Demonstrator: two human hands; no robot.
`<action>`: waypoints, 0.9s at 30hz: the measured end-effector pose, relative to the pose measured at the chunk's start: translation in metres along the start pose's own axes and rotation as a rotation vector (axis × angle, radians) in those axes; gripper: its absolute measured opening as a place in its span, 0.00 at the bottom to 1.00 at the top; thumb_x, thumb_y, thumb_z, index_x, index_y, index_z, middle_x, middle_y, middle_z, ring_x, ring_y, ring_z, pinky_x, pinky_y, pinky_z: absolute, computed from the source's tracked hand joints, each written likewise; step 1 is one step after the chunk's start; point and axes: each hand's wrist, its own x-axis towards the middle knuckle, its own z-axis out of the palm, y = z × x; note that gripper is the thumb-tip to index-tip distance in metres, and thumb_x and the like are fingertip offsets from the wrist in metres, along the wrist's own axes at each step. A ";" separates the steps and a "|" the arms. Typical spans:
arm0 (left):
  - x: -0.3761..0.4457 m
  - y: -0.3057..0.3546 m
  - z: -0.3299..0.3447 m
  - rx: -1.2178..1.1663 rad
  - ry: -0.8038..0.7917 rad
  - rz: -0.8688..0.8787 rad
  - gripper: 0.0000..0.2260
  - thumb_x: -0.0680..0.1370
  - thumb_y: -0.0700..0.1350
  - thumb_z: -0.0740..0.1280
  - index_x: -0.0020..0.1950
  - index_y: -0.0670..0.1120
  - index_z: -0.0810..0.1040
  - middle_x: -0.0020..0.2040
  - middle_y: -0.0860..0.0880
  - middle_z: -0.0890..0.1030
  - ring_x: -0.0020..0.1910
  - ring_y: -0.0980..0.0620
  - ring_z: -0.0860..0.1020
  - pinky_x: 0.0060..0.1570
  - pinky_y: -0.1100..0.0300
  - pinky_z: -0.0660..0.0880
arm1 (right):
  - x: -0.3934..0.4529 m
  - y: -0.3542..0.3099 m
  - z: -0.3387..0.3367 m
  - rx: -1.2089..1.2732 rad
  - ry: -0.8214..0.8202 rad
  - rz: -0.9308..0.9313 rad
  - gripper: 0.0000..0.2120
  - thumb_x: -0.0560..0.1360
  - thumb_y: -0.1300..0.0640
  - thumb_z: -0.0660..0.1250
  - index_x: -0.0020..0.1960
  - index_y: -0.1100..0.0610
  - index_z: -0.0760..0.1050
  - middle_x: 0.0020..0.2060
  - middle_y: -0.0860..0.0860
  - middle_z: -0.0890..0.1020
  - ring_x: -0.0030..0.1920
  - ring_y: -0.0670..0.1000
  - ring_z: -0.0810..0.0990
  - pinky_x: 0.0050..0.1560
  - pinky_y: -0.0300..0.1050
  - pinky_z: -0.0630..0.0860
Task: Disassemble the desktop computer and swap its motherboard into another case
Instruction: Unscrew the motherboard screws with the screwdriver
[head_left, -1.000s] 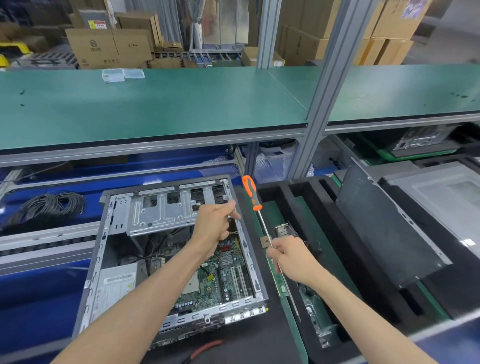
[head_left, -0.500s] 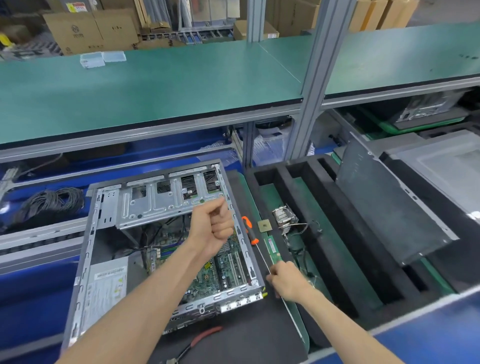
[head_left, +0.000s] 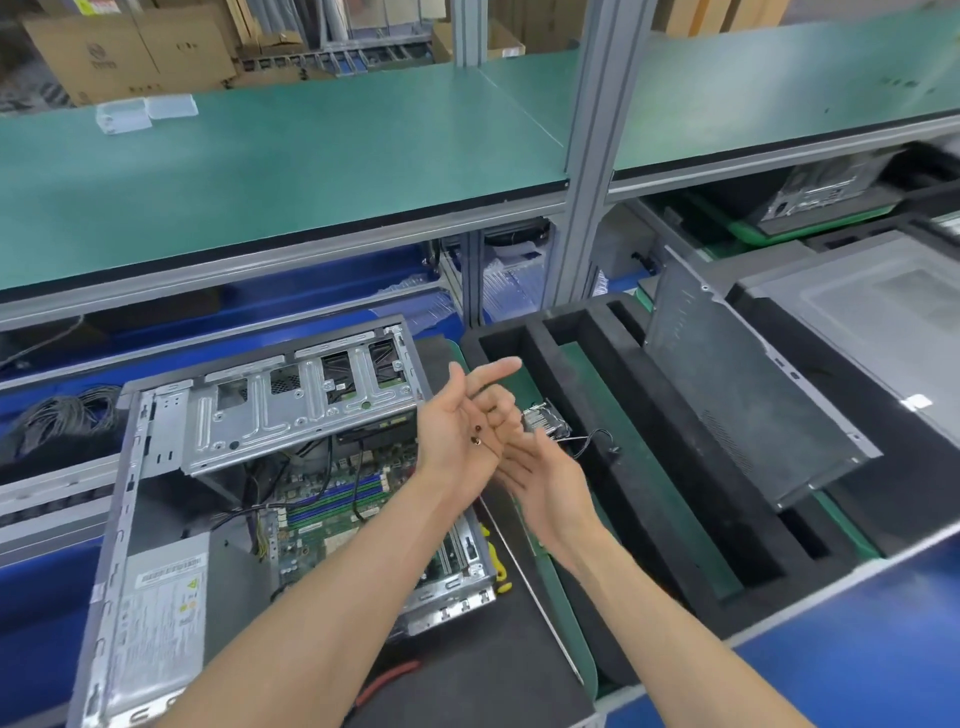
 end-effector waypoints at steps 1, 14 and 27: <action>0.002 -0.005 0.005 0.026 0.008 0.021 0.26 0.84 0.56 0.53 0.60 0.37 0.82 0.32 0.45 0.76 0.31 0.49 0.73 0.36 0.58 0.74 | -0.001 -0.006 0.005 0.228 -0.036 0.022 0.26 0.86 0.46 0.51 0.63 0.63 0.78 0.60 0.61 0.82 0.62 0.56 0.81 0.61 0.50 0.75; 0.016 -0.059 0.046 0.422 -0.064 0.158 0.31 0.77 0.68 0.59 0.61 0.43 0.82 0.41 0.45 0.76 0.40 0.52 0.74 0.44 0.61 0.70 | 0.014 -0.025 0.003 0.821 0.082 0.066 0.14 0.81 0.54 0.63 0.64 0.57 0.79 0.57 0.52 0.84 0.67 0.55 0.78 0.74 0.55 0.66; 0.048 -0.081 0.022 1.185 -0.208 -0.092 0.15 0.83 0.45 0.59 0.52 0.48 0.86 0.44 0.56 0.84 0.47 0.57 0.80 0.51 0.61 0.75 | 0.008 -0.022 -0.103 0.142 0.228 0.276 0.28 0.85 0.54 0.50 0.51 0.78 0.76 0.47 0.75 0.81 0.46 0.69 0.85 0.38 0.52 0.83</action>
